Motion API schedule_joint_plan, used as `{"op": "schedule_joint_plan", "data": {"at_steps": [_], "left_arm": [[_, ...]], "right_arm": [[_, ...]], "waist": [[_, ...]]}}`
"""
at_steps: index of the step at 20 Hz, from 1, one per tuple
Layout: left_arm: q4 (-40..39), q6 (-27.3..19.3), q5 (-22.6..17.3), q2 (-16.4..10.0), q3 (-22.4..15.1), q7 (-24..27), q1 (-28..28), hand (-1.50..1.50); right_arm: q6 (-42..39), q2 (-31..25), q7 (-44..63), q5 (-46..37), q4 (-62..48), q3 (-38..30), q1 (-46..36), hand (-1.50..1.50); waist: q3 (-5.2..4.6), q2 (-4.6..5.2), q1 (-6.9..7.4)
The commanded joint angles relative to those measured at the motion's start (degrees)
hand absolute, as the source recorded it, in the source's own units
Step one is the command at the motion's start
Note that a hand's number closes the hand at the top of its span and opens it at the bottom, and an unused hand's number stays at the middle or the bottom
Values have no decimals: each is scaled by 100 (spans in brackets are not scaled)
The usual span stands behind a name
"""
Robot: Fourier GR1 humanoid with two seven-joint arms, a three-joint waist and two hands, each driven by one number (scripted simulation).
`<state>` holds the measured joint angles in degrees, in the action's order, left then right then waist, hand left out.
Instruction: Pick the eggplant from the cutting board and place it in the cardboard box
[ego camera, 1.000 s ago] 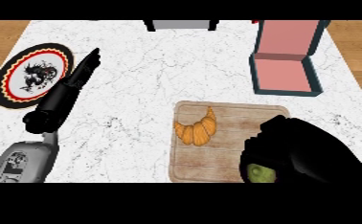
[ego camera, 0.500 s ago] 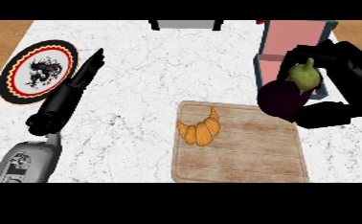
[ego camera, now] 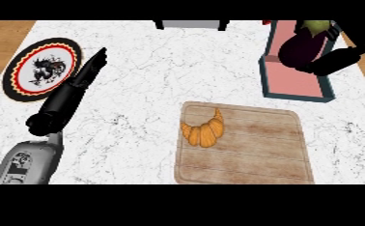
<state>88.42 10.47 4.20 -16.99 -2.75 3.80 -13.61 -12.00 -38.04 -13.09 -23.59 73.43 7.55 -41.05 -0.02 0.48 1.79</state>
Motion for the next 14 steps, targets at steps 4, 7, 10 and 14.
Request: {"op": "schedule_joint_plan", "data": {"at_steps": [4,7,10,14], "left_arm": [[-181,-112,194,213,-146,156,-30,0],[-304,-33,138,85,39,161,-117,0],[-88,-60,205,233,-166,249,73,0],[-153,-123,294,327,-213,134,-35,0]], "right_arm": [[-921,-324,-708,-715,-1871,563,-779,150],[-1046,-443,-1416,-965,-2771,588,-1082,150],[-712,-458,-1814,-1582,-3412,979,-1061,150],[-1092,-264,-2405,-1797,-4202,1190,-1413,-150]], "waist": [[0,36,70],[4,40,55],[8,76,150],[10,67,116]]}}
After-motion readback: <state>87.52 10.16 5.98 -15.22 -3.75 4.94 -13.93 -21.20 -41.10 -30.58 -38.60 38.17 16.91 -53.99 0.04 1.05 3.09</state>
